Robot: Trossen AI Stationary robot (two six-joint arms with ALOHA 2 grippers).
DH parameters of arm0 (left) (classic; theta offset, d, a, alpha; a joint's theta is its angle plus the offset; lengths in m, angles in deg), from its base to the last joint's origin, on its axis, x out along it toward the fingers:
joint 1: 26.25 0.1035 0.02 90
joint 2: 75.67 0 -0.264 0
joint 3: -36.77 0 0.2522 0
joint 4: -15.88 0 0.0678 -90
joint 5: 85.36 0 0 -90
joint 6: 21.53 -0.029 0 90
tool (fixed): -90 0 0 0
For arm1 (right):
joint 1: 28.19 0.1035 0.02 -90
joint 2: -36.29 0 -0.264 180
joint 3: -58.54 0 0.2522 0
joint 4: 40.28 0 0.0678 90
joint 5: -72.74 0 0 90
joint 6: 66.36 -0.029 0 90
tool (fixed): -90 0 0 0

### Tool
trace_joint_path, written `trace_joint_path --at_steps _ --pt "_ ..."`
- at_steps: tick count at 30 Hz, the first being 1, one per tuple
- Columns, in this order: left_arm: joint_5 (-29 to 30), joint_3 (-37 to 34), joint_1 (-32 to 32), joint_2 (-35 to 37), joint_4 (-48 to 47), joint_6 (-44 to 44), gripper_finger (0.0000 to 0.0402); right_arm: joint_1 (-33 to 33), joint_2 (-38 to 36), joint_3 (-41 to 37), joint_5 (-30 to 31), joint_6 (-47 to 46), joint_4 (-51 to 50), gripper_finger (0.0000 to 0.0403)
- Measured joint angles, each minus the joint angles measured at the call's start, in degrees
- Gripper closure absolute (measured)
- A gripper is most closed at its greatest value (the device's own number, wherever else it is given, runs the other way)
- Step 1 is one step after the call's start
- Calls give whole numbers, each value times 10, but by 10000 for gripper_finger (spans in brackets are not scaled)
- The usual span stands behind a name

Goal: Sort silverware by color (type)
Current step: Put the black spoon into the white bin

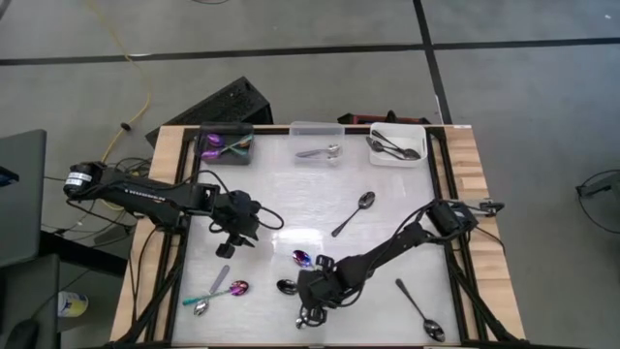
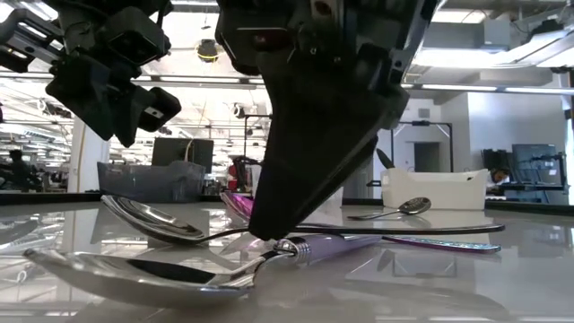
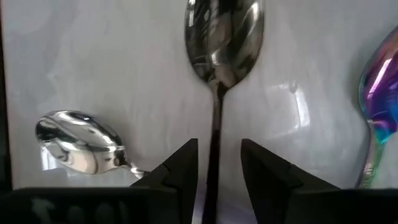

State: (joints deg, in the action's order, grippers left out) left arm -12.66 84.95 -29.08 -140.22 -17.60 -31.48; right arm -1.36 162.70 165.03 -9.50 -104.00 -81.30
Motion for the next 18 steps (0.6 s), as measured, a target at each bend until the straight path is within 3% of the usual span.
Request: trace_joint_path --at_steps 6,12,18 --pt "0 0 0 0 3 0 315 0 18 3 3 7 -6 294" --pt "1 0 0 0 8 1 315 -5 12 1 7 7 -19 371" --pt "4 0 0 0 15 1 315 -11 -32 -4 20 27 -13 372"
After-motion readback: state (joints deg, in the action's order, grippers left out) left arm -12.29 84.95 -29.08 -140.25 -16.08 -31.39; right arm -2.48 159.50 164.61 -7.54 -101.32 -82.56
